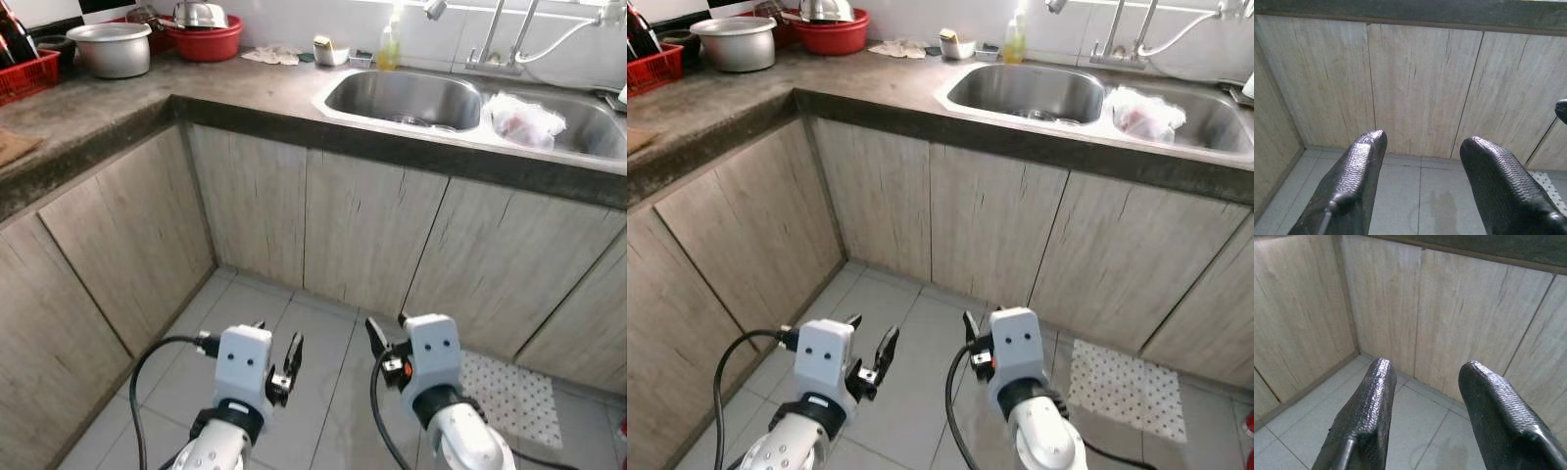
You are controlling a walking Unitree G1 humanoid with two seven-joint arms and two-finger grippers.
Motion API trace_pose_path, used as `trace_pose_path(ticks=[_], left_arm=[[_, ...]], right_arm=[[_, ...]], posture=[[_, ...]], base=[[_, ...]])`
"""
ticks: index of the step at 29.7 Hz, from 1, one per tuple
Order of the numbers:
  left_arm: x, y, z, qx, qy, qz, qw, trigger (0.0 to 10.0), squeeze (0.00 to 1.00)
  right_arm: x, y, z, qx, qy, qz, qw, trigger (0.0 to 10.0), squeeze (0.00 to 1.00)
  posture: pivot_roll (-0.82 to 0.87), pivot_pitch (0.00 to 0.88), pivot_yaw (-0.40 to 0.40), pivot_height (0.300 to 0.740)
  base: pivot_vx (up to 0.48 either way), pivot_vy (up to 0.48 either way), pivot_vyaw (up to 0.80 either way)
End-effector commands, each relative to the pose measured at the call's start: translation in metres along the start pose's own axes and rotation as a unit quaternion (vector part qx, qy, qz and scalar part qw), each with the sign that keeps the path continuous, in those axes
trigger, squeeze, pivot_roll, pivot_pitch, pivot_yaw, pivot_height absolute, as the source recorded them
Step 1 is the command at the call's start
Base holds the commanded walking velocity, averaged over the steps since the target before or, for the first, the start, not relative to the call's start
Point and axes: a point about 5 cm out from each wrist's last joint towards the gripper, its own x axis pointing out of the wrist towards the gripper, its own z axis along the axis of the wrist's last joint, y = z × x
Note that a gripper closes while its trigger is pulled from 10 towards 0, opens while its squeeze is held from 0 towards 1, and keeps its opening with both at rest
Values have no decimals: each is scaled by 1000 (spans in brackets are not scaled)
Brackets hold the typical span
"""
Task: Kitchen organization
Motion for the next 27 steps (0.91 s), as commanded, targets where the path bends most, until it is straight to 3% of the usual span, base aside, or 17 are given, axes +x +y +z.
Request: trace_pose_path(ticks=[1,27], left_arm=[[-1,-1,0,-4,3,-1,1000,10000,0],[-1,-6,-2,4,5,-16,1000,10000,0]], right_arm=[[-2,-4,-1,0,5,-13,1000,10000,0],[-5,-7,-2,-7,4,-27,1000,10000,0]], posture=[[155,98,-31,740],[152,86,-35,740]], base=[[0,0,0],[0,0,0]])
